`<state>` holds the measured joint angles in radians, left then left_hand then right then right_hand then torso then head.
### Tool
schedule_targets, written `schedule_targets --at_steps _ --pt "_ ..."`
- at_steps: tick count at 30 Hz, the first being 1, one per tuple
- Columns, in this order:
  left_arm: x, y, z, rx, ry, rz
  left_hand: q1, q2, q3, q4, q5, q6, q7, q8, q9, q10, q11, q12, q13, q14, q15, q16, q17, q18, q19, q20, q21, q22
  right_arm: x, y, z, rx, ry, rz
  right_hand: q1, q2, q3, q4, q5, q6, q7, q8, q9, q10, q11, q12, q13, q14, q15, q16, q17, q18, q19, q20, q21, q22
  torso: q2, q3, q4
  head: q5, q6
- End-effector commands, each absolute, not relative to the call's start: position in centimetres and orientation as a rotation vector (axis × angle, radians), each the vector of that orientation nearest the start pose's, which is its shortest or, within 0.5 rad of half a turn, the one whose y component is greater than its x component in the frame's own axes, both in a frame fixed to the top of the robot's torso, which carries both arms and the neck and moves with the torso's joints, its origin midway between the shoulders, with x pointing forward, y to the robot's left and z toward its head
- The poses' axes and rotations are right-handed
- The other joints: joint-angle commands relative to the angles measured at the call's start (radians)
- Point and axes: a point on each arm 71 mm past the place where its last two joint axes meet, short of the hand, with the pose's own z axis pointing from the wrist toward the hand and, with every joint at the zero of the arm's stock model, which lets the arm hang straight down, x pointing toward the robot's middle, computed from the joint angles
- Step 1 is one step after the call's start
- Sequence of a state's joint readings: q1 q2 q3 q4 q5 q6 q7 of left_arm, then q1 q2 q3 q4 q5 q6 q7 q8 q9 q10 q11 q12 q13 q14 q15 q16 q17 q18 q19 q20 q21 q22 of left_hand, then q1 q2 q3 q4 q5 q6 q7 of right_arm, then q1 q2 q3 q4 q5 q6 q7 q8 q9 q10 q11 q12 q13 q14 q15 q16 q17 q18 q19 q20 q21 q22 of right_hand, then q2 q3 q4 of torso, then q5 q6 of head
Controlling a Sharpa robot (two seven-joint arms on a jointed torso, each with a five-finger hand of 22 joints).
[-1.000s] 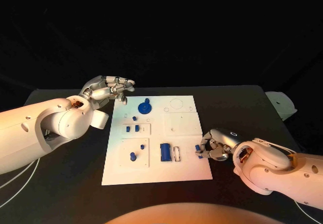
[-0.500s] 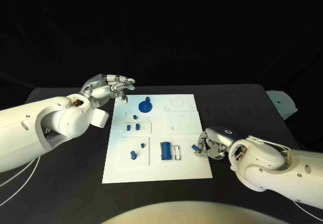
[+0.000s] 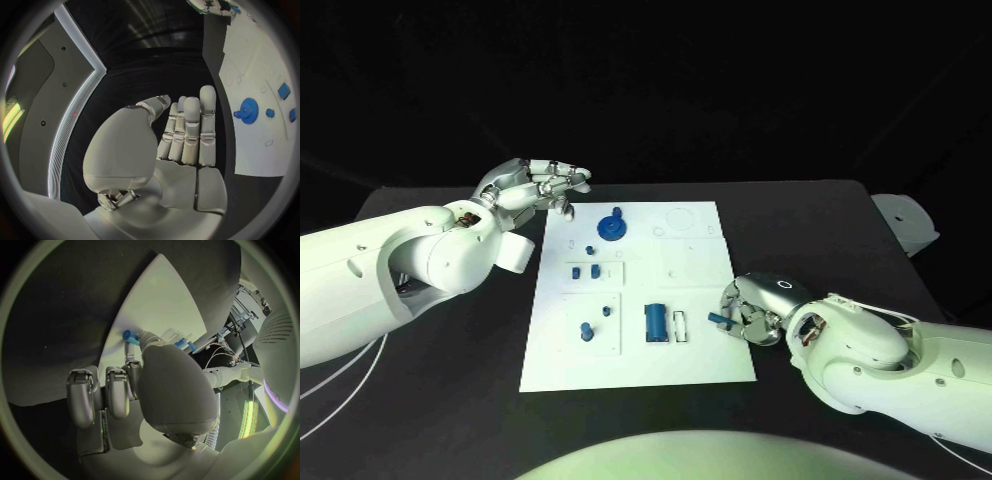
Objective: Assemble the parts on the task board
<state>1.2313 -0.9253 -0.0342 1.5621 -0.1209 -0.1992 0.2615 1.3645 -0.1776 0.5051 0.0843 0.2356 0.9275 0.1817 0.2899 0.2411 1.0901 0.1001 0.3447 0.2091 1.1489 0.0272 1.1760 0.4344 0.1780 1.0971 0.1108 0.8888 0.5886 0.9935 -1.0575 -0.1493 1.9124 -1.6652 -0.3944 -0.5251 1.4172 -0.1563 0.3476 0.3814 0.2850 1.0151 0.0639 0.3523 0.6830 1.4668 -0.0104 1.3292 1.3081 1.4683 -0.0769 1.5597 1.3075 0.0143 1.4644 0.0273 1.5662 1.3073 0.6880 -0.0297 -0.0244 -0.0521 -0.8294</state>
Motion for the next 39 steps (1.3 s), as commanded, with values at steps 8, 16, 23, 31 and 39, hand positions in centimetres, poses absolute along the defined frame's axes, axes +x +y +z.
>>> schedule_targets --at_steps 8,16,23,31,39 --pt "48.4 22.6 -16.4 -1.003 1.593 -1.535 0.002 0.008 0.002 0.006 0.0 -0.009 0.0 0.004 0.001 -0.007 0.003 0.004 0.001 -0.009 -0.001 -0.001 -0.001 0.007 0.001 0.004 -0.005 -0.001 34.7 -20.4 -25.7 0.165 1.901 0.505 -0.162 -0.041 0.283 -0.222 0.073 0.001 -0.008 0.032 0.044 0.028 -0.009 0.007 0.155 0.099 -0.005 0.003 0.247 -0.014 0.106 -0.002 0.005 0.263 0.0 0.0 0.0004 -0.002 0.003" --pt "48.4 22.6 -16.4 -1.002 1.596 -1.536 0.004 0.009 0.003 0.005 0.0 -0.009 0.001 0.005 0.001 -0.008 0.003 0.005 0.001 -0.009 -0.001 0.0 -0.001 0.007 0.002 0.004 -0.005 -0.001 34.6 -18.7 -25.5 0.263 1.918 0.584 -0.183 -0.05 0.28 -0.222 0.07 0.002 -0.01 0.034 0.046 0.029 -0.01 0.01 0.157 0.099 -0.006 0.003 0.247 -0.014 0.106 -0.003 0.005 0.263 0.002 0.001 -0.0007 0.001 0.003" --pt "48.4 22.5 -16.4 -0.999 1.599 -1.542 0.004 0.009 0.003 0.005 0.0 -0.009 0.001 0.005 0.001 -0.008 0.003 0.005 0.001 -0.009 -0.001 0.0 -0.001 0.007 0.002 0.004 -0.005 -0.001 34.7 -17.7 -26.2 0.293 1.973 0.61 -0.218 -0.054 0.263 -0.215 0.083 0.007 -0.012 0.035 0.048 0.03 -0.012 0.011 0.158 0.099 -0.007 0.003 0.247 -0.014 0.106 -0.005 0.005 0.263 0.001 -0.0005 0.0014 -0.001 0.002" --pt "48.4 22.5 -16.4 -0.997 1.6 -1.545 0.004 0.009 0.002 0.006 0.0 -0.01 0.001 0.006 0.002 -0.009 0.003 0.006 0.001 -0.009 -0.001 0.0 -0.001 0.007 0.002 0.004 -0.005 -0.001 34.7 -16.8 -27.1 0.298 2.028 0.618 -0.276 -0.051 0.222 -0.183 0.095 0.025 -0.017 0.041 0.05 0.033 -0.016 0.018 0.162 0.099 -0.011 0.004 0.249 -0.014 0.106 -0.008 0.005 0.263 0.002 0.0 -0.0005 0.0 -0.001" --pt "48.4 22.4 -16.4 -0.997 1.602 -1.547 0.004 0.009 0.002 0.006 0.0 -0.01 0.001 0.006 0.002 -0.009 0.003 0.006 0.001 -0.009 -0.001 0.0 -0.001 0.007 0.002 0.004 -0.005 -0.001 34.9 -16.8 -27.5 0.307 2.04 0.613 -0.293 -0.048 0.205 -0.171 0.095 0.03 -0.019 0.043 0.051 0.035 -0.018 0.022 0.165 0.099 -0.012 0.004 0.249 -0.014 0.106 -0.009 0.005 0.263 0.002 0.0 0.0007 0.002 -0.004"
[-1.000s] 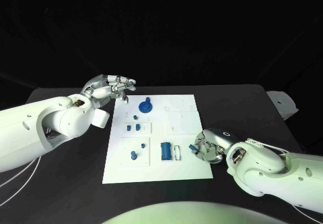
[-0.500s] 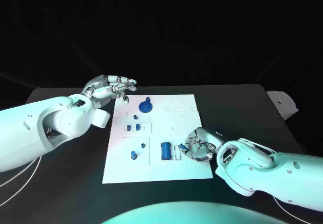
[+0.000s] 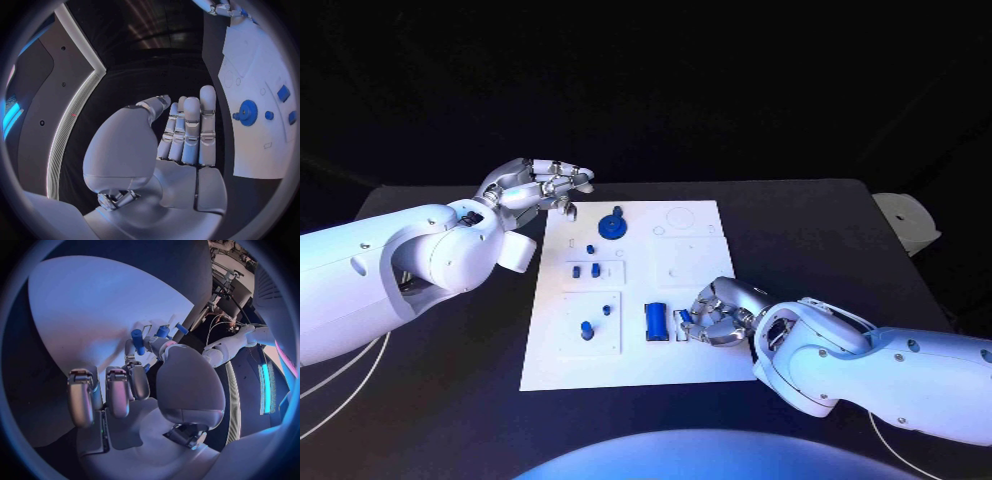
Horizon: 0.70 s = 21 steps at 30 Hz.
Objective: Assemble the parts on the task board
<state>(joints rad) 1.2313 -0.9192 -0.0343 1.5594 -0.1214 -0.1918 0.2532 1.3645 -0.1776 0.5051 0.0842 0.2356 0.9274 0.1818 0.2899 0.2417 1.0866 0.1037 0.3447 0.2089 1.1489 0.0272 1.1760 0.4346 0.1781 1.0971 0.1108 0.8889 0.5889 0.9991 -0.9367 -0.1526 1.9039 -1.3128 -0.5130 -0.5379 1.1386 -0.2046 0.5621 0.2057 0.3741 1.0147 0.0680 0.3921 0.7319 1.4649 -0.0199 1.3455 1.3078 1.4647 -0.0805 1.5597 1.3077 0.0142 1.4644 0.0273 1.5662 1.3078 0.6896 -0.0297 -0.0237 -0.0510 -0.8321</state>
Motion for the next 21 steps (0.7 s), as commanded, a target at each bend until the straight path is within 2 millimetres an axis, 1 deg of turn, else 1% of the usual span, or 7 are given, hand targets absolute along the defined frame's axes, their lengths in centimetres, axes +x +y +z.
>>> schedule_targets --at_steps 1,3,7,8,9,19,21 --pt "48.37 22.45 -16.42 -0.997 1.602 -1.546 0.003 0.009 0.002 0.006 0.0 -0.01 0.001 0.006 0.001 -0.005 0.0 0.006 0.002 -0.009 -0.001 0.0 -0.001 0.007 0.002 0.004 -0.005 -0.002 34.91 -16.72 -27.47 0.306 2.042 0.614 -0.014 0.0 -0.009 0.004 0.006 0.03 -0.023 0.003 0.002 0.037 -0.008 0.006 0.165 0.103 -0.009 0.004 0.249 -0.014 0.106 -0.009 0.005 0.263 0.0 0.0001 0.0 0.002 -0.002" --pt "48.36 22.45 -16.42 -0.997 1.602 -1.546 0.003 0.009 0.002 0.006 -0.001 -0.011 0.001 0.006 0.001 -0.007 0.0 0.007 0.002 -0.009 -0.001 0.0 -0.001 0.007 0.003 0.004 -0.006 -0.002 34.88 -16.6 -27.47 0.304 2.044 0.618 -0.022 0.0 -0.018 0.01 0.003 0.032 -0.024 0.004 0.002 0.039 -0.009 0.011 0.167 0.103 -0.009 0.005 0.25 -0.014 0.106 -0.009 0.005 0.263 0.0 0.0012 -0.0008 0.003 -0.003" --pt "48.36 22.46 -16.42 -0.998 1.603 -1.546 0.003 0.009 0.002 0.006 -0.001 -0.011 0.001 0.006 0.001 -0.007 0.0 0.007 0.002 -0.009 -0.001 0.0 -0.001 0.007 0.003 0.004 -0.006 -0.002 34.83 -16.4 -27.44 0.301 2.044 0.624 -0.035 -0.001 -0.033 0.02 0.002 0.035 -0.024 0.004 0.001 0.039 -0.009 0.012 0.168 0.103 -0.009 0.005 0.251 -0.014 0.106 -0.01 0.005 0.263 0.0 0.0011 -0.0018 0.003 -0.005" --pt "48.35 22.46 -16.42 -0.998 1.604 -1.546 0.003 0.009 0.002 0.006 -0.001 -0.011 0.001 0.006 0.001 -0.007 0.0 0.007 0.002 -0.009 -0.001 0.0 -0.001 0.007 0.003 0.004 -0.006 -0.002 34.82 -16.37 -27.43 0.301 2.044 0.625 -0.045 -0.002 -0.048 0.029 0.03 0.036 -0.025 0.005 0.001 0.039 -0.01 0.013 0.169 0.103 -0.01 0.005 0.25 -0.014 0.106 -0.011 0.005 0.263 0.0 0.001 -0.0018 0.003 -0.005" --pt "48.35 22.46 -16.42 -0.998 1.604 -1.546 0.003 0.009 0.002 0.006 -0.001 -0.011 0.001 0.006 0.001 -0.007 0.0 0.007 0.002 -0.009 -0.001 0.0 -0.001 0.007 0.003 0.004 -0.006 -0.002 34.81 -16.33 -27.43 0.3 2.044 0.626 -0.05 -0.003 -0.058 0.034 0.041 0.037 -0.025 0.005 0.001 0.039 -0.01 0.013 0.169 0.103 -0.01 0.005 0.251 -0.014 0.106 -0.011 0.005 0.263 0.0 0.0009 -0.0022 0.003 -0.005" --pt "48.33 22.5 -16.44 -1.0 1.608 -1.544 0.002 0.009 0.002 0.007 -0.001 -0.011 0.001 0.007 0.001 -0.007 0.0 0.008 0.002 -0.009 -0.001 0.0 -0.002 0.007 0.003 0.004 -0.006 -0.002 34.69 -16.19 -27.23 0.296 2.032 0.635 -0.057 -0.002 -0.075 0.043 0.041 0.039 -0.025 0.005 0.001 0.041 -0.01 0.019 0.172 0.104 -0.01 0.006 0.252 -0.014 0.106 -0.011 0.005 0.263 0.0 0.0006 -0.0013 0.004 -0.006" --pt "48.33 22.49 -16.44 -0.999 1.608 -1.544 0.001 0.009 0.001 0.008 -0.001 -0.011 0.001 0.007 0.001 -0.008 0.0 0.009 0.002 -0.009 0.0 0.0 -0.002 0.007 0.003 0.004 -0.006 -0.002 34.7 -16.22 -27.22 0.295 2.03 0.634 -0.065 -0.001 -0.087 0.052 0.039 0.041 -0.025 0.005 0.001 0.041 -0.01 0.019 0.172 0.104 -0.01 0.006 0.252 -0.014 0.106 -0.011 0.005 0.263 -0.001 0.0001 -0.0015 0.004 -0.006"
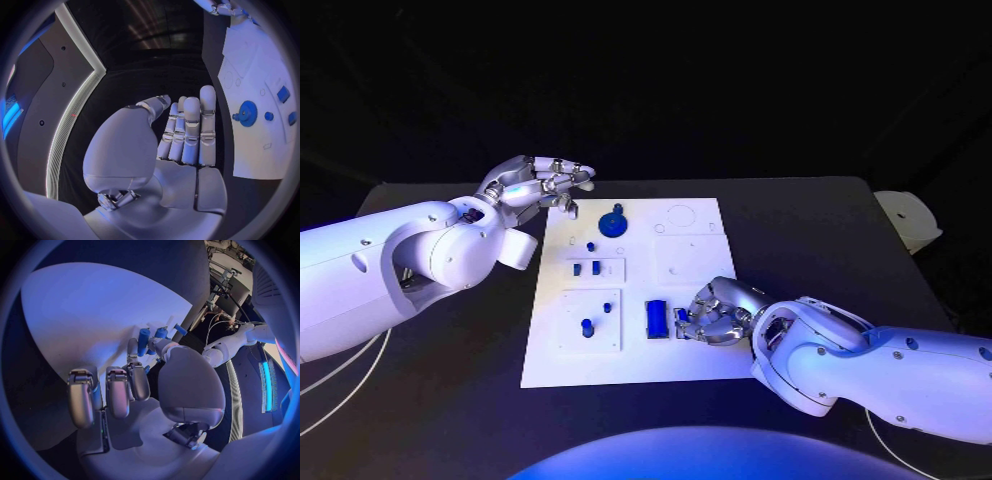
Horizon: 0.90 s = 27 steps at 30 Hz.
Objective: Assemble the parts on the task board
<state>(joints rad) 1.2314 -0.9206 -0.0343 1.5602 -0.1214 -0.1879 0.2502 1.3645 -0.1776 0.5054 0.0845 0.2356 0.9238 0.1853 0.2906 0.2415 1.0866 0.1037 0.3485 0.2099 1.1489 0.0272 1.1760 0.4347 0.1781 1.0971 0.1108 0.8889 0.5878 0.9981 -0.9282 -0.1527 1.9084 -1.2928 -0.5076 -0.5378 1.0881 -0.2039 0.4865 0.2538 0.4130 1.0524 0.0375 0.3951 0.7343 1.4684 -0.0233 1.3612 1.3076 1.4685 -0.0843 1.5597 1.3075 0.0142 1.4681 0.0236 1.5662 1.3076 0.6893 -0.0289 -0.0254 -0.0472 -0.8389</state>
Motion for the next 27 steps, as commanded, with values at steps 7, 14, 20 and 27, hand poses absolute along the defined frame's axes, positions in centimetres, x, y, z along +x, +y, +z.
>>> schedule_targets --at_steps 7,14,20,27 --pt "48.32 22.46 -16.44 -0.999 1.609 -1.545 0.001 0.009 0.001 0.008 -0.001 -0.008 -0.002 0.007 0.002 -0.008 0.0 0.005 0.001 -0.009 0.0 0.0 -0.002 0.007 0.003 0.004 -0.006 -0.001 34.86 -16.32 -27.29 0.286 2.026 0.624 -0.064 0.0 -0.089 0.037 -0.048 0.006 0.007 -0.003 -0.007 0.037 -0.004 -0.001 0.172 0.099 -0.005 0.005 0.25 -0.014 0.103 -0.007 0.005 0.263 -0.001 -0.0008 0.0008 -0.002 0.0" --pt "48.32 22.46 -16.44 -1.0 1.609 -1.544 0.0 0.01 0.001 0.01 -0.001 -0.008 -0.002 0.008 0.002 -0.009 0.001 0.006 0.001 -0.009 0.0 0.001 -0.002 0.006 0.003 0.004 -0.007 -0.002 35.0 -16.33 -27.34 0.278 2.023 0.618 -0.098 0.012 -0.145 0.039 -0.146 0.006 0.006 -0.008 -0.011 0.035 -0.005 -0.007 0.17 0.099 -0.005 0.003 0.248 -0.014 0.103 -0.006 0.005 0.263 0.0 -0.0009 0.0008 -0.004 0.0" --pt "48.31 22.47 -16.44 -1.0 1.61 -1.543 -0.001 0.012 0.001 0.011 -0.001 -0.008 -0.002 0.008 0.002 -0.009 0.001 0.007 0.002 -0.009 0.0 0.001 -0.002 0.006 0.003 0.005 -0.007 -0.002 35.07 -16.46 -27.32 0.273 2.017 0.613 -0.101 0.013 -0.15 0.039 -0.153 0.005 0.006 -0.008 -0.012 0.033 -0.005 -0.011 0.169 0.099 -0.005 0.003 0.246 -0.014 0.103 -0.006 0.005 0.263 0.0 -0.0007 0.0012 -0.005 -0.002" --pt "48.33 22.5 -16.44 -1.0 1.609 -1.543 -0.001 0.012 0.001 0.011 -0.001 -0.008 -0.002 0.008 0.002 -0.009 0.001 0.007 0.002 -0.009 0.0 0.001 -0.002 0.006 0.003 0.005 -0.007 -0.002 34.9 -16.99 -27.13 0.264 2.011 0.639 -0.027 0.007 -0.162 0.028 -0.151 -0.001 0.008 -0.011 -0.014 0.032 -0.004 -0.014 0.168 0.099 -0.004 0.004 0.249 -0.014 0.103 -0.006 0.005 0.263 -0.002 -0.0003 0.0011 -0.006 0.003"
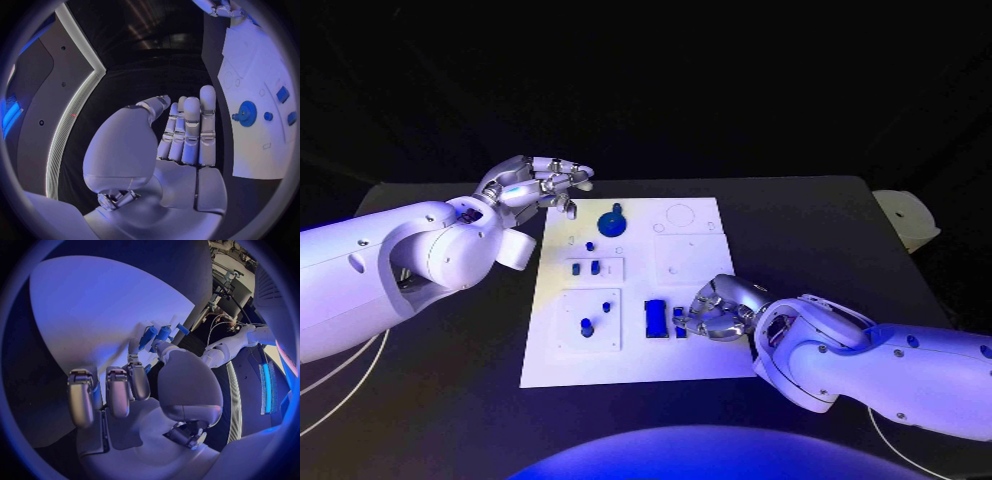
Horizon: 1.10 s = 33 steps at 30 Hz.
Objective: Assemble the parts on the task board
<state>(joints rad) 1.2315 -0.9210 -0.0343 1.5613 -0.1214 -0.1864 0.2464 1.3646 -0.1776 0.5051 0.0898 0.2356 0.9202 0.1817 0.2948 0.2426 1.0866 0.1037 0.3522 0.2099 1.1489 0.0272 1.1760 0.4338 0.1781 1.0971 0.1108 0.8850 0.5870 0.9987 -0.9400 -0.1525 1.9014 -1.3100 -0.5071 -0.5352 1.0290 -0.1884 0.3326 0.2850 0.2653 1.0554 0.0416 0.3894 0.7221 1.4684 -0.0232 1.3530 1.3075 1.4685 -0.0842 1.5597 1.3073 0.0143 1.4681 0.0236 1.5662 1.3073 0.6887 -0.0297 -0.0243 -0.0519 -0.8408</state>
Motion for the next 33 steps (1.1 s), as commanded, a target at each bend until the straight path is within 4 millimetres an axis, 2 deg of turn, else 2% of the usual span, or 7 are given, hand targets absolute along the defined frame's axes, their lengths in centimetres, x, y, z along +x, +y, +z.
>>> schedule_targets --at_steps 1,6,11,22,27,33 --pt "48.3 22.5 -16.4 -1.001 1.609 -1.542 -0.001 0.012 0.002 0.006 -0.001 -0.005 0.001 0.004 0.001 -0.009 0.0 0.003 0.001 -0.009 0.0 0.001 -0.001 0.006 0.003 0.005 -0.003 -0.001 34.8 -17.1 -27.1 0.262 2.01 0.651 0.044 -0.01 -0.011 -0.003 -0.008 -0.004 0.004 -0.006 -0.002 0.032 -0.003 -0.005 0.169 0.099 -0.004 0.004 0.249 -0.014 0.103 -0.006 0.005 0.263 -0.001 0.0008 -0.0008 0.0 0.006" --pt "48.4 22.6 -16.5 -1.001 1.608 -1.54 -0.001 0.013 0.002 0.007 -0.001 -0.005 0.001 0.005 0.001 -0.01 0.0 0.005 0.002 -0.01 0.0 0.001 -0.001 0.006 0.003 0.005 -0.004 -0.001 34.4 -17.4 -26.7 0.247 2.013 0.715 0.083 -0.017 -0.022 -0.004 -0.023 -0.004 0.005 -0.007 -0.003 0.032 -0.003 -0.004 0.17 0.1 -0.004 0.005 0.251 -0.014 0.103 -0.005 0.005 0.263 -0.001 0.0017 -0.0024 0.003 0.008" --pt "48.4 22.6 -16.5 -1.001 1.608 -1.541 -0.001 0.013 0.002 0.007 -0.001 -0.005 0.001 0.005 0.001 -0.01 0.0 0.005 0.002 -0.01 0.0 0.001 -0.001 0.006 0.003 0.005 -0.004 -0.001 34.0 -17.6 -26.7 0.256 2.043 0.745 0.085 -0.016 -0.029 0.001 -0.034 -0.005 0.006 -0.008 -0.004 0.031 -0.002 -0.006 0.169 0.1 -0.003 0.006 0.253 -0.014 0.103 -0.005 0.005 0.263 -0.001 0.0023 -0.0046 0.002 0.01" --pt "48.4 22.5 -16.5 -1.0 1.61 -1.543 -0.001 0.013 0.002 0.007 -0.001 -0.005 0.001 0.005 0.001 -0.01 0.0 0.005 0.002 -0.01 0.0 0.001 -0.001 0.006 0.003 0.005 -0.004 -0.001 34.1 -17.7 -27.1 0.252 2.079 0.743 0.085 -0.016 -0.03 0.003 -0.035 -0.005 0.006 -0.008 -0.005 0.031 -0.002 -0.006 0.169 0.1 -0.003 0.006 0.254 -0.014 0.103 -0.004 0.005 0.263 0.001 0.0004 0.0012 -0.004 0.011" --pt "48.4 22.6 -16.5 -1.001 1.611 -1.542 -0.001 0.013 0.002 0.007 -0.001 -0.005 0.001 0.005 0.001 -0.01 0.0 0.005 0.002 -0.01 0.0 0.001 -0.001 0.006 0.003 0.005 -0.004 -0.001 34.3 -17.5 -27.4 0.241 2.082 0.732 0.092 -0.01 -0.03 0.002 -0.037 -0.004 0.006 -0.008 -0.005 0.031 -0.002 -0.006 0.169 0.1 -0.003 0.006 0.254 -0.014 0.103 -0.004 0.005 0.263 0.002 -0.0005 0.0002 -0.003 0.01" --pt "48.4 22.6 -16.5 -1.001 1.613 -1.542 -0.001 0.013 0.002 0.007 -0.001 -0.005 0.001 0.005 0.001 -0.01 0.0 0.005 0.002 -0.01 0.0 0.001 -0.001 0.006 0.003 0.005 -0.004 -0.001 34.7 -17.5 -27.8 0.254 2.064 0.697 0.099 0.006 -0.03 0.005 -0.032 0.0 0.005 -0.007 -0.006 0.033 -0.003 -0.001 0.171 0.1 -0.003 0.006 0.253 -0.014 0.103 -0.004 0.005 0.263 0.003 0.0014 -0.0002 0.0 0.008"
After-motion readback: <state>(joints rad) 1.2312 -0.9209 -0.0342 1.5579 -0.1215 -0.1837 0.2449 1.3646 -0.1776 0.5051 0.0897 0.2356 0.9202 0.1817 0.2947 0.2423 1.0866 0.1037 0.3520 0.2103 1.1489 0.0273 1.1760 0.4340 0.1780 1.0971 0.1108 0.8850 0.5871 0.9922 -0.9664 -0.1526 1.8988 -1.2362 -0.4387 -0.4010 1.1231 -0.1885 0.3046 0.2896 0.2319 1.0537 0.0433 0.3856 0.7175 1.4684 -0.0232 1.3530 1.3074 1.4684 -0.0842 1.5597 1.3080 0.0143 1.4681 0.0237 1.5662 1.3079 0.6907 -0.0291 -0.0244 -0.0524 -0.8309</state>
